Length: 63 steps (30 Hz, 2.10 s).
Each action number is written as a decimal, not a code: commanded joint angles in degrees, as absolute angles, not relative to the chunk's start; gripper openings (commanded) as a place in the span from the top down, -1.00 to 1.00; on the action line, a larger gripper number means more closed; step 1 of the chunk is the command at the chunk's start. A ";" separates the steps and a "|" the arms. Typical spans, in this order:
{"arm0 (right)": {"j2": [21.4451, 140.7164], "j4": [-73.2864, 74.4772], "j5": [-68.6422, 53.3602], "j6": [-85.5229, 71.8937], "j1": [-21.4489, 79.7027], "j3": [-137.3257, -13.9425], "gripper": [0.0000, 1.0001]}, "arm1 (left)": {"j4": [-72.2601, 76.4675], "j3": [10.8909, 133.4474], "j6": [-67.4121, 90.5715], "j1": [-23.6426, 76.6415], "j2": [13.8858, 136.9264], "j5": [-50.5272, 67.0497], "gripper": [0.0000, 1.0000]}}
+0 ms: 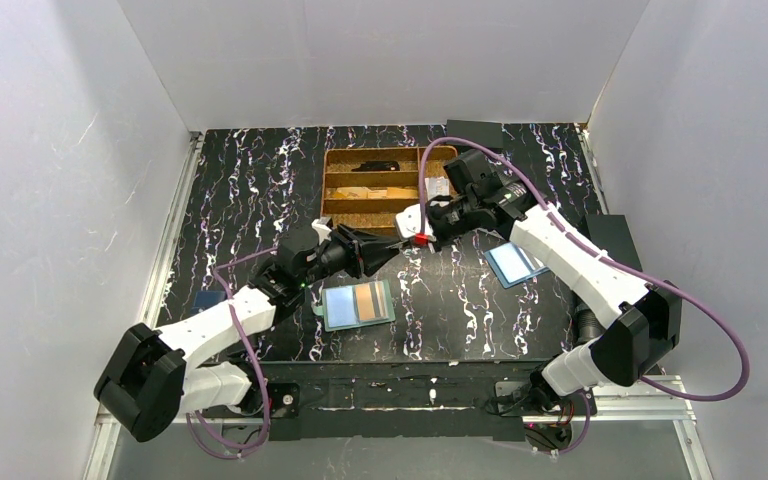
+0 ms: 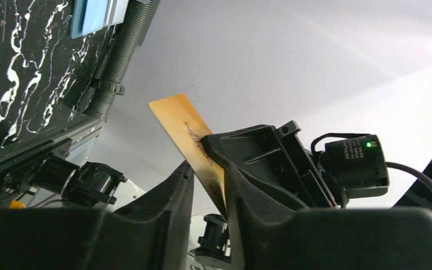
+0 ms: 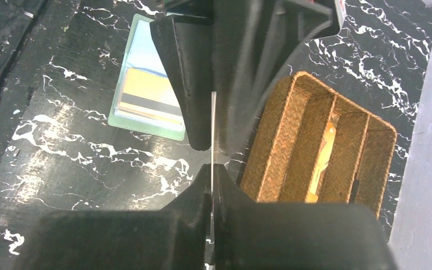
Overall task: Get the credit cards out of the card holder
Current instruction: Remove the credit card from the card holder, then place the credit card in the storage box.
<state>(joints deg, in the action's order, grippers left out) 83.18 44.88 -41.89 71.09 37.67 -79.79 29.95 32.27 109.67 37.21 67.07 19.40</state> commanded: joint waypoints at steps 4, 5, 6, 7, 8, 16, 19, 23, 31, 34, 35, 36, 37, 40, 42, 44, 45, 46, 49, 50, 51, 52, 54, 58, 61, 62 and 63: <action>81.14 49.32 -44.90 75.41 38.14 -81.00 0.32 | 34.70 30.57 109.19 37.54 66.28 16.63 1.00; 80.53 51.83 -45.42 77.47 38.13 -80.59 -0.04 | 35.81 29.79 108.45 37.53 65.68 15.91 1.00; 79.81 53.74 -44.80 77.70 38.07 -80.27 -0.42 | 36.48 28.65 107.15 37.49 64.73 14.83 1.00; 78.83 55.08 -44.34 77.42 37.43 -79.96 -0.76 | 36.85 27.48 104.69 37.32 63.89 13.91 1.00; 77.43 56.26 -45.54 76.54 35.57 -79.66 -0.97 | 36.99 26.57 100.93 36.50 63.51 14.00 1.00; 66.19 38.18 -62.20 47.00 16.64 -59.68 -0.97 | 37.99 30.63 59.16 26.49 65.94 35.64 1.00; 63.59 22.82 -68.15 31.69 10.66 -50.68 -0.97 | 37.68 34.01 50.09 25.96 68.39 42.54 1.00; 63.46 4.50 -73.08 16.21 3.89 -42.27 -0.97 | 37.53 38.19 45.93 25.11 73.03 49.34 1.00; 62.32 8.09 -67.72 20.69 -1.14 -41.42 -0.97 | 35.42 43.02 39.76 23.03 75.45 49.93 1.00; 62.02 8.00 -66.37 20.83 -1.23 -41.18 -0.97 | 34.43 44.95 40.10 21.97 77.47 50.33 1.00; 62.11 7.92 -66.14 20.83 -1.23 -41.10 -0.97 | 34.25 45.52 40.48 21.79 78.11 50.36 1.00; 62.18 7.93 -65.85 20.83 -1.23 -41.10 -0.97 | 34.08 46.13 41.05 21.65 78.87 50.36 1.00; 62.31 7.84 -65.61 20.83 -1.23 -41.05 -0.97 | 34.02 46.71 41.67 21.48 79.64 50.32 1.00; 62.70 7.91 -64.84 20.91 -1.23 -41.13 -0.97 | 33.71 48.17 44.42 20.68 82.05 49.84 1.00; 62.91 8.01 -64.46 21.00 -1.23 -41.22 -0.97 | 33.66 49.30 46.37 20.13 83.78 50.05 1.00; 63.01 8.04 -64.18 21.17 -1.23 -41.17 -0.97 | 33.66 50.76 47.41 19.73 85.68 50.43 1.00; 63.02 8.08 -64.14 21.26 -1.23 -41.21 -0.97 | 33.66 51.51 47.52 19.52 86.68 50.71 1.00; 63.09 8.21 -64.04 21.33 -1.23 -41.22 -0.97 | 33.66 52.30 47.55 19.38 87.72 50.90 1.00; 63.20 8.46 -63.81 21.65 -1.23 -41.22 -0.97 | 32.76 55.04 46.09 18.77 91.12 51.53 1.00; 63.15 8.65 -63.76 21.81 -1.27 -41.29 -0.97 | 32.02 55.99 45.25 18.56 92.24 51.66 1.00; 63.11 8.76 -63.80 21.96 -1.31 -41.31 -0.97 | 31.14 57.06 44.40 18.31 93.28 51.57 1.00; 63.04 8.85 -63.79 22.05 -1.38 -41.31 -0.97 | 30.20 58.12 43.55 18.03 94.36 51.34 1.00; 62.93 8.88 -63.85 22.19 -1.45 -41.31 -0.97 | 27.82 60.32 41.30 17.55 96.38 50.52 1.00; 63.05 9.05 -64.07 22.31 -1.49 -41.40 -0.97 | 20.31 65.52 34.90 16.87 99.99 47.61 1.00; 63.14 9.08 -64.23 22.32 -1.58 -41.40 -0.97 | 12.32 71.02 27.49 16.61 102.75 44.78 1.00; 63.12 9.08 -64.29 22.32 -1.58 -41.40 -0.97 | 8.91 74.37 23.81 16.64 104.04 43.68 1.00; 63.20 9.06 -64.44 22.32 -1.63 -41.35 -0.97 | 4.21 77.09 19.31 16.62 105.15 41.81 1.00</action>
<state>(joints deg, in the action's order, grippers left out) 63.16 9.96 -63.57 21.41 -1.13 -40.34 18.33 68.05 34.39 16.97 103.15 46.63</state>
